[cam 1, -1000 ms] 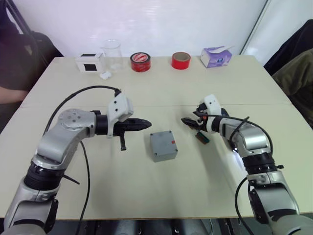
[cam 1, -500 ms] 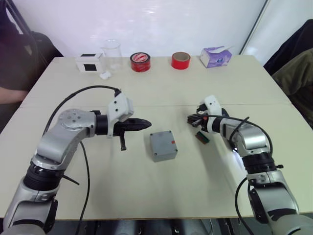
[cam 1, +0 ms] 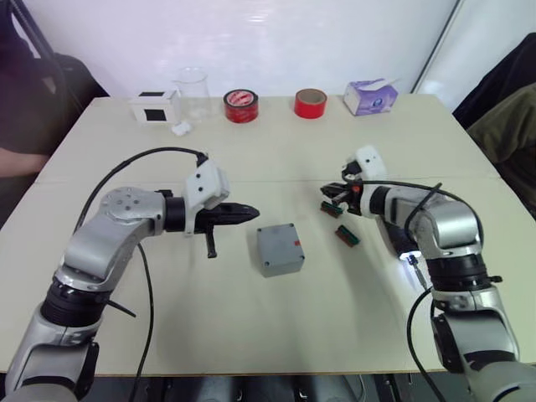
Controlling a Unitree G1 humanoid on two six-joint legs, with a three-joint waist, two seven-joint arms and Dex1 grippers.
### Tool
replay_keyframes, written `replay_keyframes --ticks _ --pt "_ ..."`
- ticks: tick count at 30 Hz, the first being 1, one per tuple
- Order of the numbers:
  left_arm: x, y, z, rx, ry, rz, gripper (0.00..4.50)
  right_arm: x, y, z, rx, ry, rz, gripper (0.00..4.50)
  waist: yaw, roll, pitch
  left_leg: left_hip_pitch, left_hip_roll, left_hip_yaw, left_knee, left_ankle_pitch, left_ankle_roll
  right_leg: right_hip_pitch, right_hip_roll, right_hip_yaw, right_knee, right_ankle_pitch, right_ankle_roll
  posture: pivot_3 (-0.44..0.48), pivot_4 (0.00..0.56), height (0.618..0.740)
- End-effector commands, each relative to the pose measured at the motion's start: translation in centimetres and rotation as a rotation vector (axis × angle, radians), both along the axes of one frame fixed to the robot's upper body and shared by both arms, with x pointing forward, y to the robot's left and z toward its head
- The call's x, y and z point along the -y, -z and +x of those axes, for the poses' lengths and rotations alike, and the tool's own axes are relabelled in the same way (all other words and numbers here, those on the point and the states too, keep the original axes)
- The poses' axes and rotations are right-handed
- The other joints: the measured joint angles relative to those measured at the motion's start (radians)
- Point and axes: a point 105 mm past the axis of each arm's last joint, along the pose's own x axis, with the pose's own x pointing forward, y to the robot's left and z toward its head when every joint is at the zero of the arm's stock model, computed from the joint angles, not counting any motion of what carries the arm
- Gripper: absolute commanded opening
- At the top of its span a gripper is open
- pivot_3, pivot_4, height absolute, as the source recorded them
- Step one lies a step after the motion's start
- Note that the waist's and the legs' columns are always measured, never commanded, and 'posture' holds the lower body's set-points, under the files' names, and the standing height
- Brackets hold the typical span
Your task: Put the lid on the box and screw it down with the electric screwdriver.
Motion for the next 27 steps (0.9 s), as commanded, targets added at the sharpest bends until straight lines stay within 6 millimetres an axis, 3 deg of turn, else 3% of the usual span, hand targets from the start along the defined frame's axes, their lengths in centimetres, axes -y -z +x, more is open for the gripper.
replay_keyframes --ticks 1,7,27 --pt "-0.1 -0.8 -0.6 0.034 0.02 -0.008 0.0 -2.8 -2.7 -3.0 0.052 -0.174 0.018 0.1 -0.002 -0.001 0.0 0.0 0.0 0.0 0.0 0.0 0.0 0.0 0.0 0.0 0.0 0.0 0.0 0.0 0.15 0.74" --pt "-0.6 -0.3 -0.9 0.02 0.018 0.005 0.0 -5.5 -0.8 -6.4 0.014 -0.304 -0.023 0.1 -0.002 -0.001 0.0 0.001 0.001 0.0 0.0 0.0 0.0 0.0 0.0 0.0 0.001 0.0 0.0 0.0 0.15 0.74" --pt "-0.1 -0.1 -1.1 0.021 0.014 0.0 0.0 -5.9 1.0 -5.0 -0.008 -0.252 -0.025 0.1 -0.002 -0.001 0.0 0.001 0.0 0.0 0.0 0.0 0.0 0.0 0.0 0.0 0.001 0.0 0.0 0.0 0.15 0.74"
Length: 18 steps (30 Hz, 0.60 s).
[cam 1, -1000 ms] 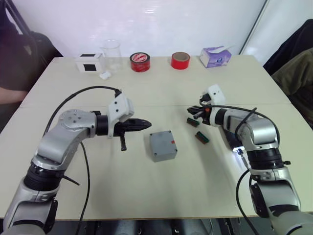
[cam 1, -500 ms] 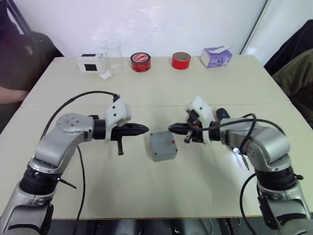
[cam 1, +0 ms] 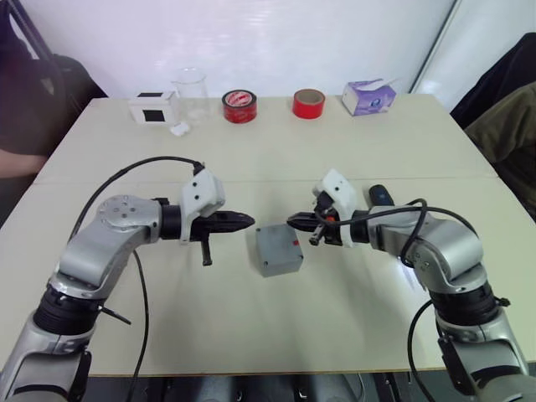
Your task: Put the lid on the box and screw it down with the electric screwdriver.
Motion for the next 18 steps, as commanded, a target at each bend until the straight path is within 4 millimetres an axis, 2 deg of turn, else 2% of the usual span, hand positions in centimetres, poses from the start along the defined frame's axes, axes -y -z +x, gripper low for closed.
replay_keyframes --ticks 1,9,18 --pt "0.5 -1.2 -0.6 0.055 0.022 -0.011 0.0 -0.4 -0.7 0.4 0.046 -0.005 0.013 0.1 0.0 0.0 0.0 0.0 0.0 0.0 0.0 0.0 0.0 0.0 0.0 0.0 0.0 0.0 0.0 0.0 0.15 0.74" --pt "0.6 -1.3 -0.6 0.061 0.02 -0.01 0.0 -0.1 -0.2 0.7 0.042 0.004 -0.003 0.1 0.0 0.0 0.0 0.0 0.0 0.0 0.0 0.0 0.0 0.0 0.0 0.0 0.0 0.0 0.0 0.0 0.15 0.74" --pt "0.8 -1.4 -0.6 0.059 0.022 -0.011 0.0 -0.1 1.2 0.1 -0.001 -0.014 -0.019 0.1 0.0 0.0 0.0 0.0 0.0 0.0 0.0 0.0 0.0 0.0 0.0 0.0 0.0 0.0 0.0 0.0 0.15 0.74"
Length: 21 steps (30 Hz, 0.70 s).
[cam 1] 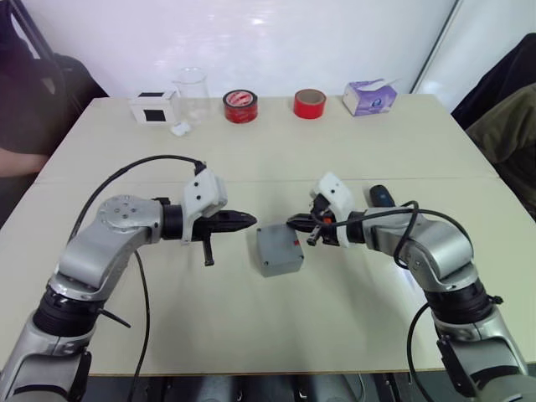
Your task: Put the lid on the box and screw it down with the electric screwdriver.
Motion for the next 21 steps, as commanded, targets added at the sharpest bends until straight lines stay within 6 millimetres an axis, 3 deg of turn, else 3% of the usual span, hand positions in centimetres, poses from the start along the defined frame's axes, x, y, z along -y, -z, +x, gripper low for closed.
replay_keyframes --ticks 1,2,11,13,16,21 --pt "0.5 -1.2 -0.4 0.044 0.028 -0.01 0.0 -0.1 0.0 -0.5 0.002 -0.023 0.0 0.62 0.0 0.0 0.0 0.0 0.0 0.0 0.0 0.0 0.0 0.0 0.0 0.0 0.0 0.0 0.0 0.0 0.15 0.74" --pt "0.5 -1.2 -0.5 0.044 0.028 -0.01 0.0 -0.1 -0.1 -0.6 0.0 -0.028 0.002 0.74 0.0 0.0 0.0 0.0 0.0 0.0 0.0 0.0 0.0 0.0 0.0 0.0 0.0 0.0 0.0 0.0 0.15 0.74" --pt "1.0 -1.4 -0.6 0.043 0.045 -0.023 0.0 1.1 -2.8 -1.2 0.073 -0.04 -0.004 4.47 0.001 0.0 0.0 0.0 0.0 0.0 0.0 0.0 0.0 0.0 0.0 0.0 0.0 0.0 0.0 0.0 0.15 0.74" --pt "1.2 -1.6 -0.7 0.043 0.057 -0.031 0.0 1.7 -4.0 -1.1 0.102 -0.026 -0.014 4.49 0.001 0.0 0.0 0.0 0.0 0.0 0.0 0.0 0.0 0.0 0.0 0.0 0.0 0.0 0.0 0.0 0.15 0.74" --pt "1.7 -2.3 -1.1 0.047 0.093 -0.056 0.0 4.2 -5.9 -0.5 0.097 0.072 -0.051 4.49 0.0 0.0 0.0 0.0 0.0 0.0 0.0 0.0 0.0 0.0 0.0 0.0 0.0 0.0 0.0 0.0 0.15 0.74" --pt "2.0 -3.0 -1.2 0.072 0.131 -0.072 0.0 10.2 -6.3 0.2 -0.032 0.281 -0.254 4.49 0.003 0.0 0.0 0.0 0.0 0.0 0.0 0.0 0.0 0.0 -0.001 0.0 -0.001 0.0 0.0 0.0 0.15 0.74"
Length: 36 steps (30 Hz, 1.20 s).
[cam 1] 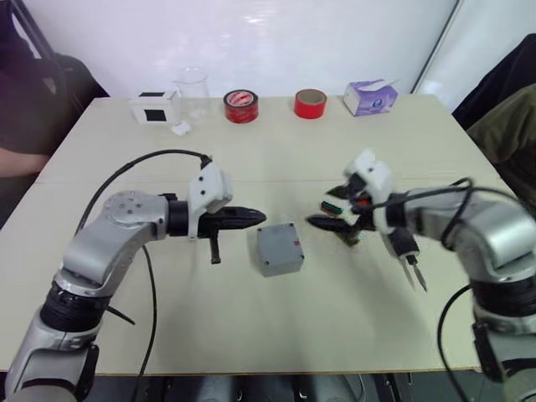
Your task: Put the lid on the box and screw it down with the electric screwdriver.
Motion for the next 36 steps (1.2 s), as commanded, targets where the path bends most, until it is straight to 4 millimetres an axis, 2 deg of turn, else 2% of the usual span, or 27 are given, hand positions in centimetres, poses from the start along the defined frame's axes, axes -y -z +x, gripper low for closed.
replay_keyframes --ticks 1,6,10,19,24,27,32,33,36 --pt "0.4 -1.1 -0.6 0.051 0.056 -0.012 0.0 3.7 -0.5 0.3 -0.078 0.141 -0.104 4.49 -0.002 0.0 0.0 0.0 0.0 0.0 0.0 0.0 0.0 0.0 0.0 0.0 0.0 0.0 0.0 0.0 0.15 0.74" --pt "1.1 -0.9 -0.8 0.057 0.08 -0.027 0.0 8.3 1.0 0.9 -0.202 0.311 -0.24 4.49 -0.008 0.0 0.0 0.0 0.0 0.001 0.0 0.0 0.0 0.0 0.001 0.001 -0.001 0.0 0.0 0.0 0.15 0.74" --pt "1.7 -0.4 -1.2 0.055 0.089 -0.042 0.0 10.4 2.3 1.3 -0.291 0.38 -0.284 4.49 -0.006 0.0 0.0 0.001 0.001 0.001 0.0 0.0 0.0 0.0 0.001 0.002 -0.001 0.0 0.0 0.0 0.15 0.74" --pt "2.0 0.1 -1.6 0.051 0.076 -0.069 0.0 11.1 4.3 1.7 -0.475 0.428 -0.261 4.49 -0.003 0.0 0.0 0.001 0.001 0.002 0.0 0.0 0.0 -0.001 0.001 0.002 -0.001 0.0 0.0 0.0 0.15 0.74" --pt "1.7 0.7 -1.5 0.027 0.043 -0.083 0.0 10.1 6.4 1.9 -0.58 0.418 -0.26 4.49 -0.004 0.0 0.0 0.0 0.001 0.002 0.0 0.0 0.0 -0.001 0.0 0.002 0.0 0.0 0.0 0.0 0.15 0.74" --pt "1.3 0.9 -1.3 0.033 0.029 -0.071 0.0 9.5 6.7 2.2 -0.59 0.412 -0.265 3.84 -0.004 0.0 0.0 0.0 0.001 0.002 0.0 0.0 0.0 -0.001 0.0 0.002 0.0 0.0 0.0 0.0 0.15 0.74" --pt "0.3 1.7 -0.8 0.037 0.004 -0.047 0.0 8.6 6.1 2.8 -0.575 0.404 -0.249 2.06 -0.006 0.0 0.0 0.001 0.001 0.002 0.0 0.0 0.0 -0.001 0.001 0.002 0.0 0.0 0.0 0.0 0.15 0.74" --pt "0.2 2.0 -0.7 0.035 -0.001 -0.042 0.0 8.7 5.8 2.8 -0.566 0.405 -0.244 1.85 -0.007 0.0 0.0 0.001 0.001 0.002 0.0 0.0 0.0 -0.001 0.001 0.002 0.0 0.0 0.0 0.0 0.15 0.74" --pt "-0.6 2.9 -0.5 0.026 -0.013 -0.022 0.0 8.5 3.4 3.0 -0.489 0.399 -0.225 1.83 -0.006 0.001 0.001 0.001 0.001 0.003 0.0 0.0 0.0 -0.001 0.0 0.002 0.0 0.0 0.0 0.0 0.15 0.74"
